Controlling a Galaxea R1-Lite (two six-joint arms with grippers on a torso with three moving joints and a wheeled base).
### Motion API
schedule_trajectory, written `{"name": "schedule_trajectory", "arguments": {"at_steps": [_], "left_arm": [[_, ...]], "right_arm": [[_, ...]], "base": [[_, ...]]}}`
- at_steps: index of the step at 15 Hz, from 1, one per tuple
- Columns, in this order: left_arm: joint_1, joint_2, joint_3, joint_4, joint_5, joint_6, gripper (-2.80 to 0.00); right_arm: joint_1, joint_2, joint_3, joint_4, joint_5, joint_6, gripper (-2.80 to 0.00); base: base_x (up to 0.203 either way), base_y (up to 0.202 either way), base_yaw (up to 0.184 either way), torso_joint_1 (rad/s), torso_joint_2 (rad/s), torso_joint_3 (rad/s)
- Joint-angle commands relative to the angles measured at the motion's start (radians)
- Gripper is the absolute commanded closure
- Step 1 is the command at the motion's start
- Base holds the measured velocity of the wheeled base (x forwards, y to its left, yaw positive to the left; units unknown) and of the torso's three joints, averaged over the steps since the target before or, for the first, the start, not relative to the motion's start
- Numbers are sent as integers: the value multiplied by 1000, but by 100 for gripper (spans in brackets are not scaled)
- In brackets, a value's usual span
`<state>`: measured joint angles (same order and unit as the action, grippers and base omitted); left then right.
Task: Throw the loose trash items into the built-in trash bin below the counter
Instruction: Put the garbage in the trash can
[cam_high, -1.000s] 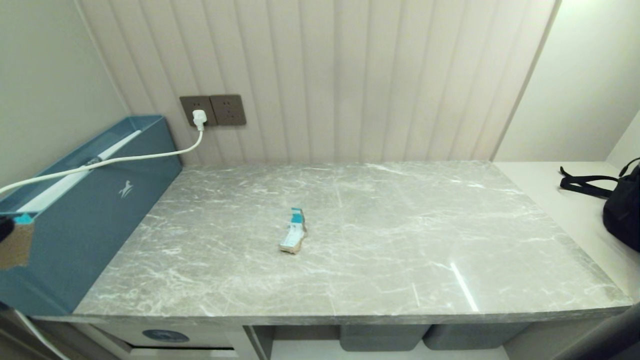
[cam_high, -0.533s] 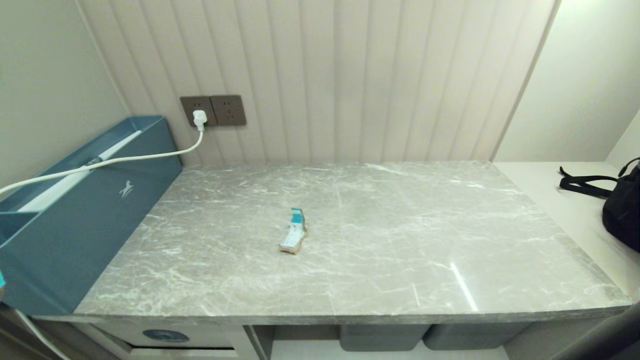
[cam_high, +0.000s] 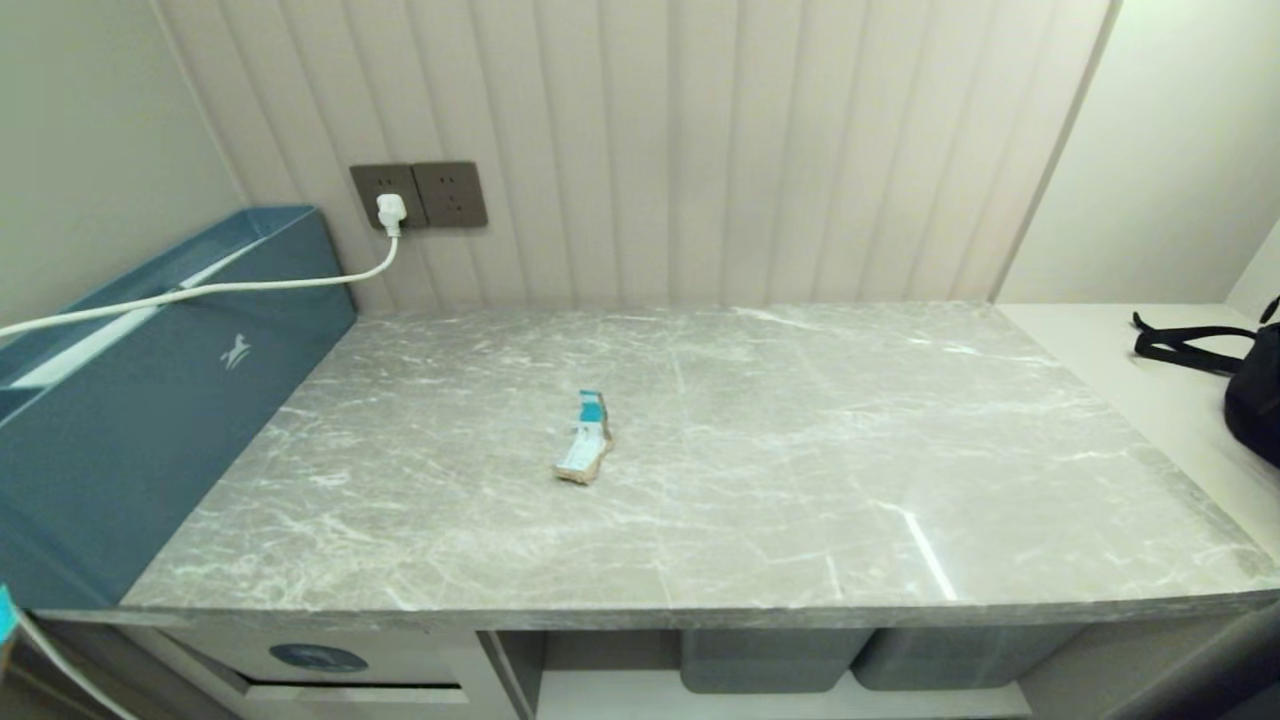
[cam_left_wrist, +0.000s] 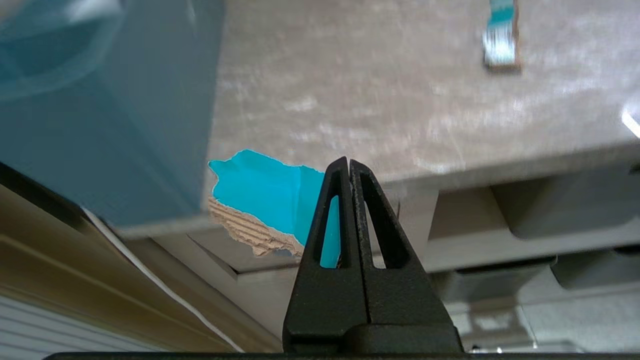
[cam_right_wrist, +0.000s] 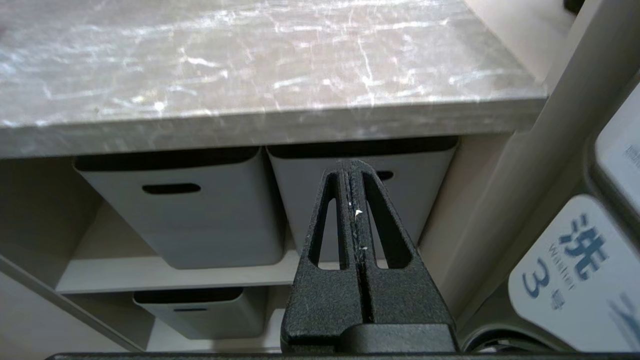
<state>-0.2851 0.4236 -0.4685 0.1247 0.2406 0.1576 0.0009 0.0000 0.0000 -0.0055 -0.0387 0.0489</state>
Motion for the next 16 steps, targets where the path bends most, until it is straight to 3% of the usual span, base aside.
{"name": "schedule_trajectory", "arguments": {"at_steps": [1, 4, 8, 11, 13, 16], "left_arm": [[0, -37, 39, 13, -7, -6, 0], [0, -27, 81, 41, -16, -83, 0], [0, -11, 130, 33, -94, -109, 0], [0, 9, 134, 56, -195, -279, 0], [0, 49, 105, 129, -198, -354, 0], [0, 98, 112, 142, -180, -360, 0]], "right_arm": [[1, 1, 2, -1, 0, 0, 0], [1, 0, 2, -1, 0, 0, 0], [1, 1, 2, -1, 0, 0, 0], [1, 0, 2, -1, 0, 2, 0], [1, 0, 2, -1, 0, 2, 0], [1, 0, 2, -1, 0, 2, 0]], "base": [[0, 0, 0, -236, 531, 282], [0, 0, 0, -248, 538, 287], [0, 0, 0, -242, 536, 292], [0, 0, 0, -222, 511, 283], [0, 0, 0, -217, 500, 288], [0, 0, 0, -203, 489, 284]]}}
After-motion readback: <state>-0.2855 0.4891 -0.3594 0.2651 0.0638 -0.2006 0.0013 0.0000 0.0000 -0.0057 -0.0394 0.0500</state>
